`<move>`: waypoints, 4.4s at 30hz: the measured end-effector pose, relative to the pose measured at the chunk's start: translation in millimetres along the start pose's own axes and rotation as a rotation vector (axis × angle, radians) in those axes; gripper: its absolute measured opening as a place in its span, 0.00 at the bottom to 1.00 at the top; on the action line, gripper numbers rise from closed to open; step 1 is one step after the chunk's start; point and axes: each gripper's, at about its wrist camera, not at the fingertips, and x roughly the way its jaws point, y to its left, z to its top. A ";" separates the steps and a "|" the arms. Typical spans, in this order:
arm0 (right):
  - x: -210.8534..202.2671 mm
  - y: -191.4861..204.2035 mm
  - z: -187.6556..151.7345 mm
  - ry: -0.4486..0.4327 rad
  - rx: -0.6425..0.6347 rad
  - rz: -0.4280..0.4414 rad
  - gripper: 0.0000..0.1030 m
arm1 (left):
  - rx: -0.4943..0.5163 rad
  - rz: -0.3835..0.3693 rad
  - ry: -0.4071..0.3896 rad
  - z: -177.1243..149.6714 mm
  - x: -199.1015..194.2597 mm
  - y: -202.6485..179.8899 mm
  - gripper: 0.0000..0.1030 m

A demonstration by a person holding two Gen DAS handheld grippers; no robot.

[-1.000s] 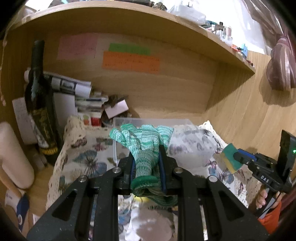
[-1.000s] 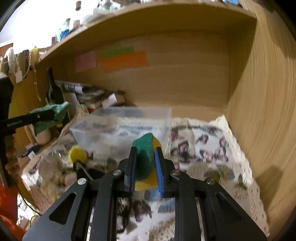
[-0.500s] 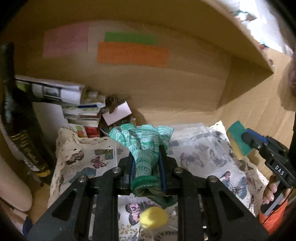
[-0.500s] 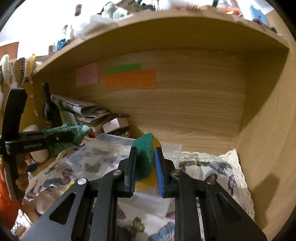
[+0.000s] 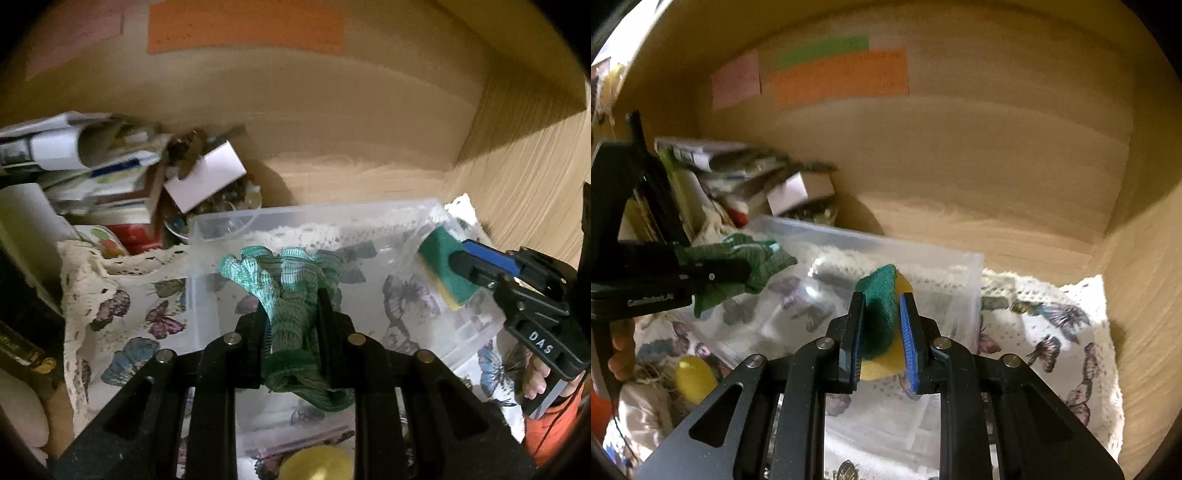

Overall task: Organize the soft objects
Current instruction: 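Carry the glove and sponge over the clear box and open both grippers, then grasp the white sock with the left gripper while the right gripper grasps the black chain bag, then lift the sock and black bag and carry both toward the clear box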

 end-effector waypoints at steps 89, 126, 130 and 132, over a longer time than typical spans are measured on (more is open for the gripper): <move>-114.5 9.4 -90.8 -0.189 0.119 0.147 0.06 | -0.052 -0.100 -0.209 -132.9 -133.3 -7.5 0.27; -102.6 9.8 -61.0 -0.180 0.009 0.099 0.11 | -0.018 -0.041 -0.333 -67.4 -127.8 -9.8 0.27; -112.8 7.8 -40.8 -0.250 -0.001 0.067 0.11 | -0.027 -0.059 -0.327 -53.1 -120.9 -7.8 0.27; -114.4 6.2 -28.5 -0.281 -0.005 0.049 0.11 | -0.016 -0.048 -0.327 -45.8 -117.3 -10.2 0.27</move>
